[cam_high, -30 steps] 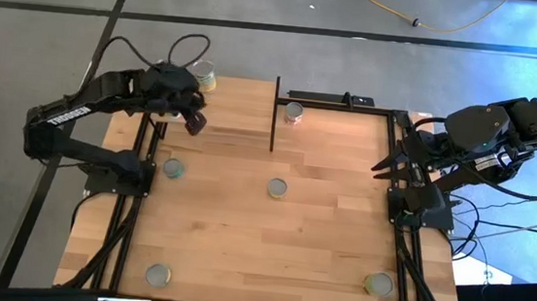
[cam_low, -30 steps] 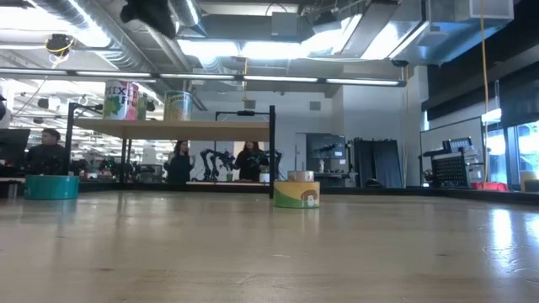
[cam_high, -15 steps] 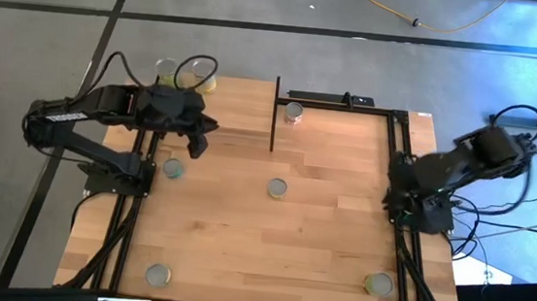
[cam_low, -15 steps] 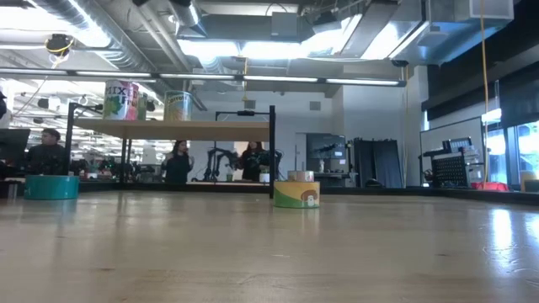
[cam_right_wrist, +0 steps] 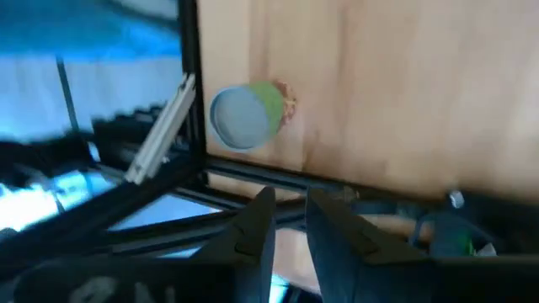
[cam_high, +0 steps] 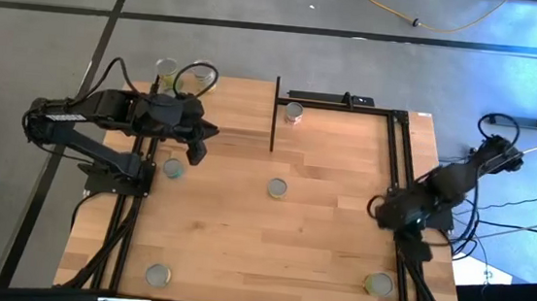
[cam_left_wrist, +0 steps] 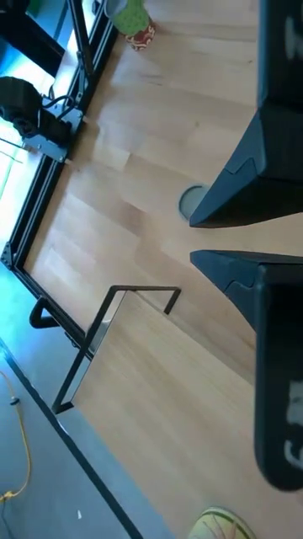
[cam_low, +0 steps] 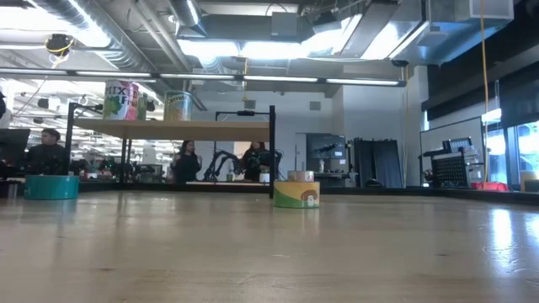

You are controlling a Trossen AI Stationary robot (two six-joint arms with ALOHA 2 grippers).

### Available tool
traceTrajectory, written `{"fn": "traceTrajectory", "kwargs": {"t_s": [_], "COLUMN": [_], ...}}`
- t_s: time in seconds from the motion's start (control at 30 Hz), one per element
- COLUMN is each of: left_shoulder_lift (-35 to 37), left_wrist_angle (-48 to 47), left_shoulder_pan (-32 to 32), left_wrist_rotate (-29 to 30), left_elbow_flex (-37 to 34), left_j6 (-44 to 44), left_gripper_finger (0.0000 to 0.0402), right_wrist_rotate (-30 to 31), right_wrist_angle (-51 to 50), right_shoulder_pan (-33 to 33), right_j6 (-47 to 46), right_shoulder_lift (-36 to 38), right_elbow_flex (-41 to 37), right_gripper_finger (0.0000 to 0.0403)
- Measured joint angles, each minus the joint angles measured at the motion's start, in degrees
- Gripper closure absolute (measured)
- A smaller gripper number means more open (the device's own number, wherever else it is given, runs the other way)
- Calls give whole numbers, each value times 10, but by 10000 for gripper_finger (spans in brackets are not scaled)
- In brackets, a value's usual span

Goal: Pick and place cans onto a shelf
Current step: Put the canned spaghetti sauce on the shelf

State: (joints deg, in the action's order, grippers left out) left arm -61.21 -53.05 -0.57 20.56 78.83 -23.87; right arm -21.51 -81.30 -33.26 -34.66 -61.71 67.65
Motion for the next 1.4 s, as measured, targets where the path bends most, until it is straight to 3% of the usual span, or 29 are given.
{"fn": "traceTrajectory", "kwargs": {"t_s": [0.2, 0.53, 0.97, 1.4], "left_shoulder_lift": [0, 0, 0, 0], "left_wrist_angle": [0, 0, 0, 0], "left_shoulder_pan": [-7, -10, -10, -10], "left_wrist_rotate": [0, 0, 0, 0], "left_elbow_flex": [0, 0, 0, 0], "left_j6": [0, 0, 0, -1], "left_gripper_finger": [354, 354, 354, 354], "right_wrist_rotate": [-7, 7, 39, 35], "right_wrist_angle": [153, 330, 383, 406], "right_shoulder_pan": [-59, -118, -163, -181], "right_j6": [32, -59, -116, -116], "right_shoulder_lift": [0, -2, -15, -90], "right_elbow_flex": [-112, -243, -279, -276], "right_gripper_finger": [333, 333, 333, 333]}}
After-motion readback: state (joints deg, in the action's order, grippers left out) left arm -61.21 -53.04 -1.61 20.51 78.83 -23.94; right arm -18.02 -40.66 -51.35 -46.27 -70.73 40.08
